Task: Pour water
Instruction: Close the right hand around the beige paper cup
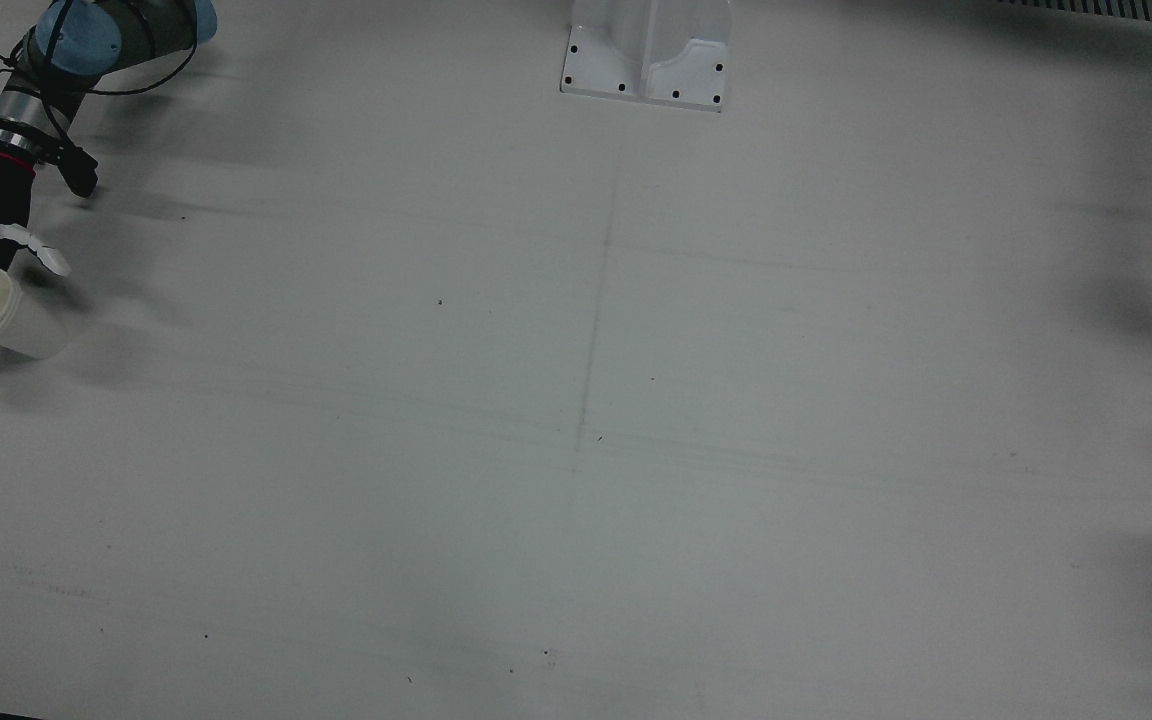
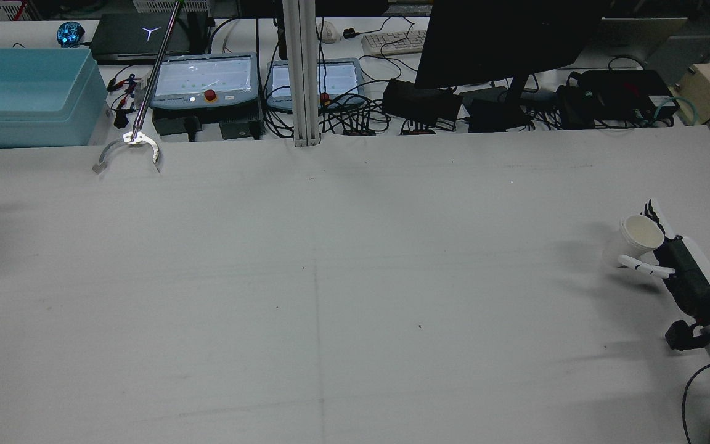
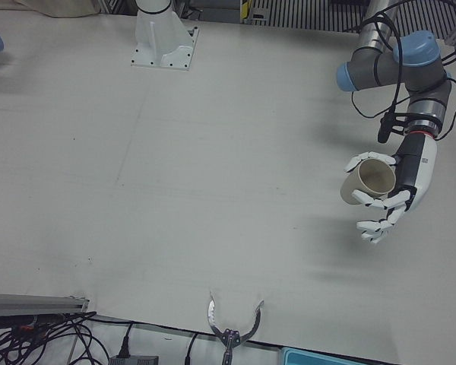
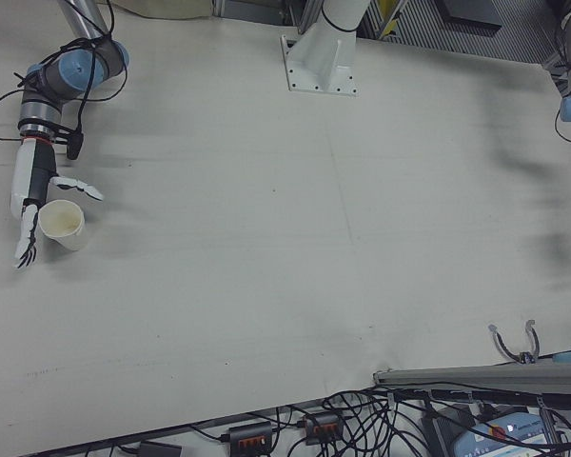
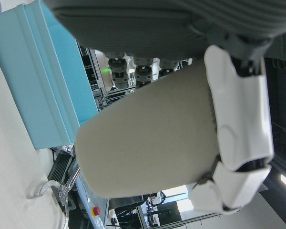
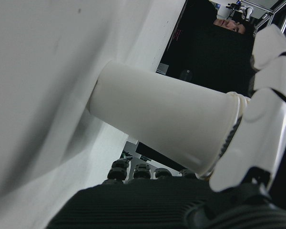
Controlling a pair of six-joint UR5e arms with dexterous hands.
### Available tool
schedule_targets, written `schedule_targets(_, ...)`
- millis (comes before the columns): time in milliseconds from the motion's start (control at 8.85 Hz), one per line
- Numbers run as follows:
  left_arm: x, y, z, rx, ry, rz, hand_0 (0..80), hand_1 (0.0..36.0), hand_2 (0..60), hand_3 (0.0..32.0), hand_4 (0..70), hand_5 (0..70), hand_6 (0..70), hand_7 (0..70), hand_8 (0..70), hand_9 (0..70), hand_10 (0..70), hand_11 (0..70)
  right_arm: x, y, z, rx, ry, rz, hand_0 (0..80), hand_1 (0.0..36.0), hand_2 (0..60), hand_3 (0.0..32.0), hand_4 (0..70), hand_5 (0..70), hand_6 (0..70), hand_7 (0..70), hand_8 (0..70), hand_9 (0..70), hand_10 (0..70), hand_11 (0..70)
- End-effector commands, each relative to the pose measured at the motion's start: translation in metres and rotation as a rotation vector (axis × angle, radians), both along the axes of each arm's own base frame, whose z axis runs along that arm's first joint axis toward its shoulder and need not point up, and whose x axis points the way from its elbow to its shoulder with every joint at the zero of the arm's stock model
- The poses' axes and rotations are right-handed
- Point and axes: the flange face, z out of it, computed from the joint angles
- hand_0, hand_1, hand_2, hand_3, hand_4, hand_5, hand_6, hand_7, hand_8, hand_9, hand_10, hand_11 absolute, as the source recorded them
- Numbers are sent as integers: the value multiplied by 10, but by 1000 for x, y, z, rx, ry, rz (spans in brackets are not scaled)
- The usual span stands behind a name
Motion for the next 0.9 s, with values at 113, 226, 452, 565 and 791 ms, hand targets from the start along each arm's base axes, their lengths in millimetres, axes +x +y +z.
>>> schedule_targets(113, 2, 0, 0, 1, -6, 4, 565, 360, 600, 0, 604, 700, 174, 338, 151, 226, 79, 139, 8, 6, 18, -24, 32, 0, 460, 158, 179, 0, 0, 0, 0, 0, 18, 47, 42, 78)
schedule_targets(226, 2, 0, 0, 2, -7, 4, 563, 360, 600, 0, 604, 700, 174, 339, 151, 226, 80, 140, 9, 7, 21, -28, 37, 1, 461, 160, 178, 0, 0, 0, 0, 0, 19, 48, 43, 80)
schedule_targets(452, 3, 0, 0, -3, -11, 3, 564, 360, 600, 0, 607, 700, 175, 340, 151, 226, 79, 140, 11, 5, 21, -27, 35, 7, 460, 160, 181, 0, 0, 0, 0, 0, 19, 49, 45, 83)
schedule_targets(565, 3, 0, 0, -4, -12, 5, 564, 360, 600, 0, 608, 700, 175, 340, 152, 226, 79, 139, 10, 4, 20, -26, 33, 8, 463, 161, 180, 0, 0, 0, 0, 0, 18, 48, 45, 82)
schedule_targets(791, 5, -1, 1, -11, -17, 6, 566, 360, 600, 0, 609, 700, 177, 342, 153, 227, 79, 139, 22, -1, 20, -27, 42, 35, 463, 163, 185, 0, 0, 0, 0, 0, 18, 48, 44, 82)
